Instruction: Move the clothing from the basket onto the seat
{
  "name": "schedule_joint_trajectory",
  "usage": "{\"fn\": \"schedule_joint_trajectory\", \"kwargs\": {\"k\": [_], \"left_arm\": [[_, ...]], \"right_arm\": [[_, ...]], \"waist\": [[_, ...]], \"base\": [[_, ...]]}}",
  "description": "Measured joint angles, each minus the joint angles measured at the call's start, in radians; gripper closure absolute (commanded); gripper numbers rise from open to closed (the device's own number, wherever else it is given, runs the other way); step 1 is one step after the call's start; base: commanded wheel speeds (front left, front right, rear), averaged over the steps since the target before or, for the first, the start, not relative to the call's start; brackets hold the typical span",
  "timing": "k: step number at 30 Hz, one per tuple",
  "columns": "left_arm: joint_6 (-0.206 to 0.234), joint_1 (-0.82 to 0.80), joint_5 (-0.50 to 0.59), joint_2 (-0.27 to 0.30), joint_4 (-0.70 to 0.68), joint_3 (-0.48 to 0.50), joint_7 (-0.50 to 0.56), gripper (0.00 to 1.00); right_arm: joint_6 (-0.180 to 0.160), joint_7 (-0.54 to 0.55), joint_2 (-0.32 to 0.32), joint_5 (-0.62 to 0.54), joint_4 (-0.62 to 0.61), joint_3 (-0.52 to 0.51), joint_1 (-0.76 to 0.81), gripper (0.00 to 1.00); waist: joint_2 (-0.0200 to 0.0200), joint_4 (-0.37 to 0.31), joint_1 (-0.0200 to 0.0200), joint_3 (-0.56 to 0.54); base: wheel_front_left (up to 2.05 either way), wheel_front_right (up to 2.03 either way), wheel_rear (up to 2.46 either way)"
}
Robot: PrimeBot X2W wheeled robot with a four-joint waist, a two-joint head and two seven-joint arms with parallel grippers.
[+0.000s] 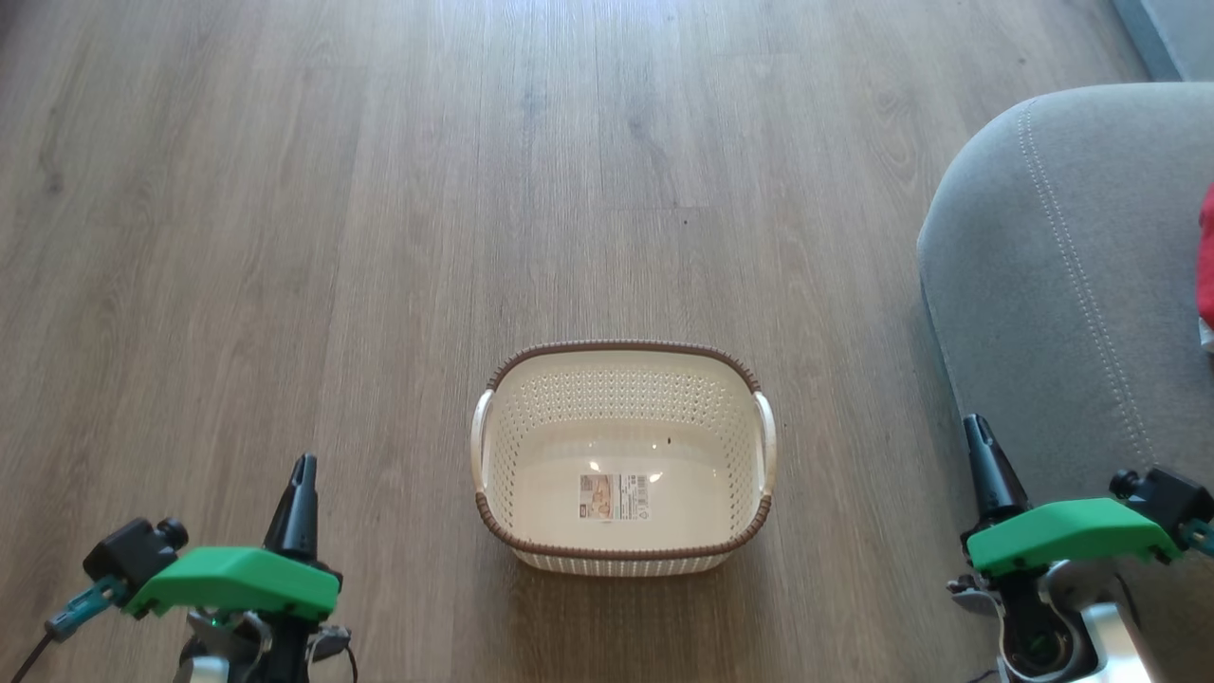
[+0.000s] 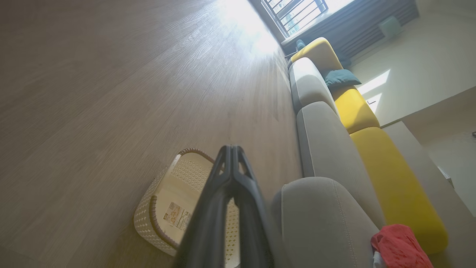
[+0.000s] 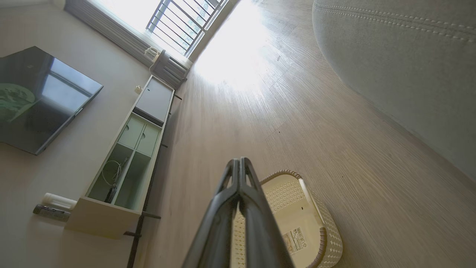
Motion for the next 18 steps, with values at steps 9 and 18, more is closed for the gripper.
{"fn": "schedule_joint_trajectory", "kwargs": {"k": [9,18], "left_arm": [[0.000,0.000,-0.098,0.000,-0.013,0.007,0.026,1.00],[-0.007,0.000,-0.197,0.000,-0.027,0.013,0.052,1.00]], "right_arm": [[0.000,0.022,0.001,0.098,-0.017,-0.014,0.000,1.00],[0.000,0.049,0.002,0.194,-0.033,-0.025,0.004,1.00]], "waist": [[0.0000,-0.002,0.0000,-0.005],[0.0000,-0.003,0.0000,-0.011]], "base": [[0.00,0.00,0.00],[0.00,0.00,0.00]]}}
